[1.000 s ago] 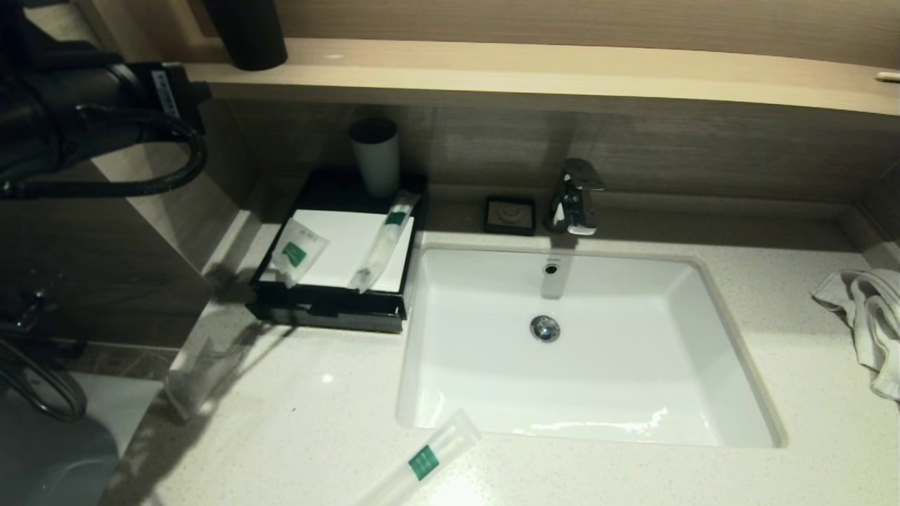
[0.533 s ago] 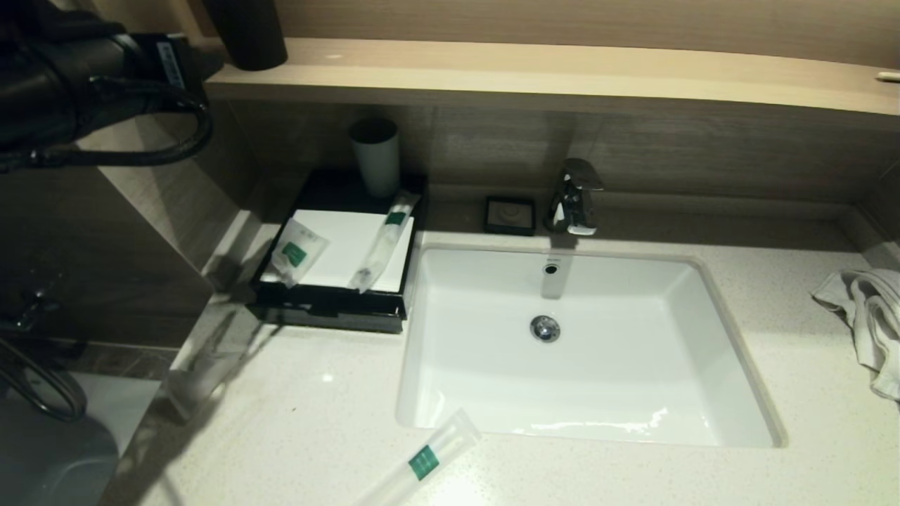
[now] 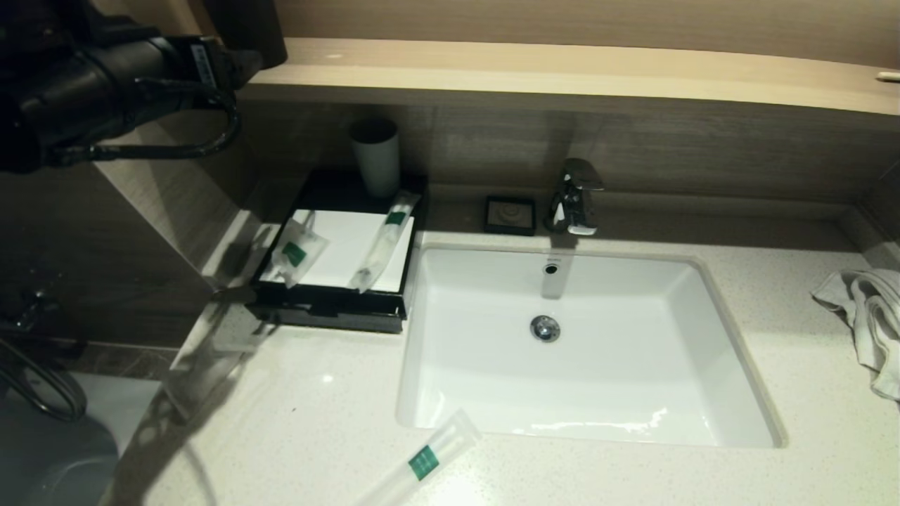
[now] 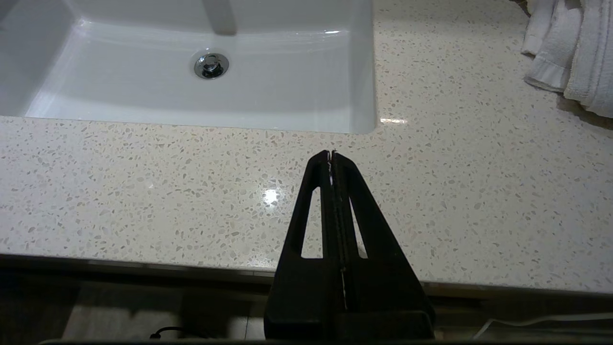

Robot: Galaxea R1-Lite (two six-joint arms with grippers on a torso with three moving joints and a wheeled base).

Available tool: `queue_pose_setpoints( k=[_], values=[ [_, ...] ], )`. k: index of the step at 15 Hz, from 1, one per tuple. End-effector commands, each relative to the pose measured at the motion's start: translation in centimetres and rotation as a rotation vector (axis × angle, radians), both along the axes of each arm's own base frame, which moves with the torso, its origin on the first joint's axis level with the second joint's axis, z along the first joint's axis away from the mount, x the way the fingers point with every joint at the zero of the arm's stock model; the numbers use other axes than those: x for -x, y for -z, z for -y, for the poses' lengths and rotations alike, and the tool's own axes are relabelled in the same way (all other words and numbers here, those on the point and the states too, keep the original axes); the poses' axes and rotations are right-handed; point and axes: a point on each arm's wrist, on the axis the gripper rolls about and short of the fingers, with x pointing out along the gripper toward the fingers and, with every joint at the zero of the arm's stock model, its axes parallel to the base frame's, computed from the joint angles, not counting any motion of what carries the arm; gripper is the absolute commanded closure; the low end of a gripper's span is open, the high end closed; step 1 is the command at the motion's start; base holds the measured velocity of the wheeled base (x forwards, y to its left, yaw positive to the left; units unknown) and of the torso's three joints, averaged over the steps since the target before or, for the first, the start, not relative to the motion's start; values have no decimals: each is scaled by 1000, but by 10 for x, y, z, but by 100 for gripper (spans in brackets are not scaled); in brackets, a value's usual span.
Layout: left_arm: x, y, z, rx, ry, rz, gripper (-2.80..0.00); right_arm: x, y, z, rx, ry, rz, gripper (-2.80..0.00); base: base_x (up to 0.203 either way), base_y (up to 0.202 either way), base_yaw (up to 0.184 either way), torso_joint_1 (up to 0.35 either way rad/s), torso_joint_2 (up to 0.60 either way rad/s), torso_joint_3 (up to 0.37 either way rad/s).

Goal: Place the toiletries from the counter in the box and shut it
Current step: Pick up the cup

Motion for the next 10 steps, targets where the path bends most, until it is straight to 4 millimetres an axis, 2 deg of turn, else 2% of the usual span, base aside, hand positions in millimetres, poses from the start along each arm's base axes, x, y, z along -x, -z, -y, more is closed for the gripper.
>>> queue_pose_setpoints(
  k=[1, 5, 10],
  values=[
    [-10, 2, 2, 1, -8, 1, -280, 0, 0, 0, 1, 0, 0, 0, 0, 0, 0, 0, 0, 0],
    [-21, 7, 5, -1, -10, 4, -280, 0, 0, 0, 1, 0, 0, 0, 0, 0, 0, 0, 0, 0],
    [-31, 2, 7, 7, -14, 33, -280, 0, 0, 0, 1, 0, 0, 0, 0, 0, 0, 0, 0, 0]
  ],
)
